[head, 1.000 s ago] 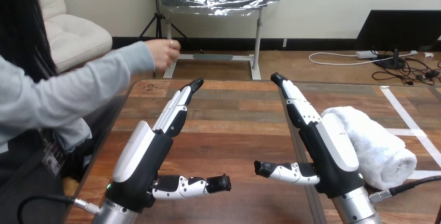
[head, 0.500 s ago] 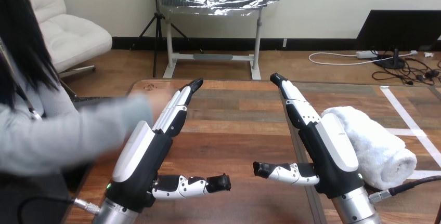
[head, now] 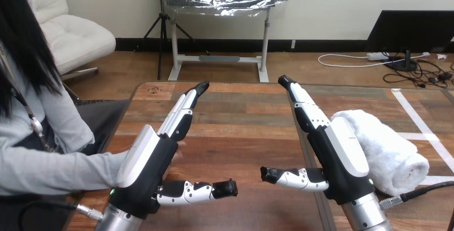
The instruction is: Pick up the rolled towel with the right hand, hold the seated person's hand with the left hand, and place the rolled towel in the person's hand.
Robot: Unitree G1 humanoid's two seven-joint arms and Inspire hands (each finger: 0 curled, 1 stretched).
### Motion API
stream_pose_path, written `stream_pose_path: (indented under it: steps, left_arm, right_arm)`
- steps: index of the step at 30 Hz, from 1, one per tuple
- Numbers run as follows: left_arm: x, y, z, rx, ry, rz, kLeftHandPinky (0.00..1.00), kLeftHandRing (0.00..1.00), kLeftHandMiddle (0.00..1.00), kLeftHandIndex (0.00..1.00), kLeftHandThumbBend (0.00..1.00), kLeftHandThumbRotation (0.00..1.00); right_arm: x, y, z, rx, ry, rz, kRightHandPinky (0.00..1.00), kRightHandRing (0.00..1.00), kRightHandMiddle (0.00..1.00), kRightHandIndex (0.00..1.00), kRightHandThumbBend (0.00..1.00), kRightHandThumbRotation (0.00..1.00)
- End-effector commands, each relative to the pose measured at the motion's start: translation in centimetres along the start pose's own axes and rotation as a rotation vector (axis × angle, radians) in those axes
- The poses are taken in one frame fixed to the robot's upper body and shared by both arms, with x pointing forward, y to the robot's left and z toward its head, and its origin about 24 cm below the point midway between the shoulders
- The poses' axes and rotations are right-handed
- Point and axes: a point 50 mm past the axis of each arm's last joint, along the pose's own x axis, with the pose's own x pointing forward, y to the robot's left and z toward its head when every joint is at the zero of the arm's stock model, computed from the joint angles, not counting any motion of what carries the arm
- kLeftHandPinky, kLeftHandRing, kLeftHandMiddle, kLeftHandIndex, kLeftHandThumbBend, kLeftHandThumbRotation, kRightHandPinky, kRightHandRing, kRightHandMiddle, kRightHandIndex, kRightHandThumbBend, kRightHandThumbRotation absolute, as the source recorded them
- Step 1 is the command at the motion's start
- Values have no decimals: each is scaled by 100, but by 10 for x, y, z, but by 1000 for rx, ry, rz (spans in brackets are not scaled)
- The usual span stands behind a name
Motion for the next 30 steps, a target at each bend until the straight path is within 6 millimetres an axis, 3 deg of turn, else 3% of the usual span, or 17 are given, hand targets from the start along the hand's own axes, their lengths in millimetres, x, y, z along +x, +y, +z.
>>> stream_pose_path:
  steps: [1,18,30]
  left_arm:
    - [21,10,8,7,-86,47,97,100,100,100,100,62]
    - [22,10,7,-3,-82,50,97,100,100,100,100,61]
    - [23,10,8,6,-86,47,96,100,100,100,100,61]
  right_arm:
    - [19,-10,6,1,-57,-60,95,99,100,100,100,89]
    - [24,-17,4,-2,-37,-97,97,100,100,100,100,87]
    - [36,-37,0,-18,5,-170,99,100,100,100,100,84]
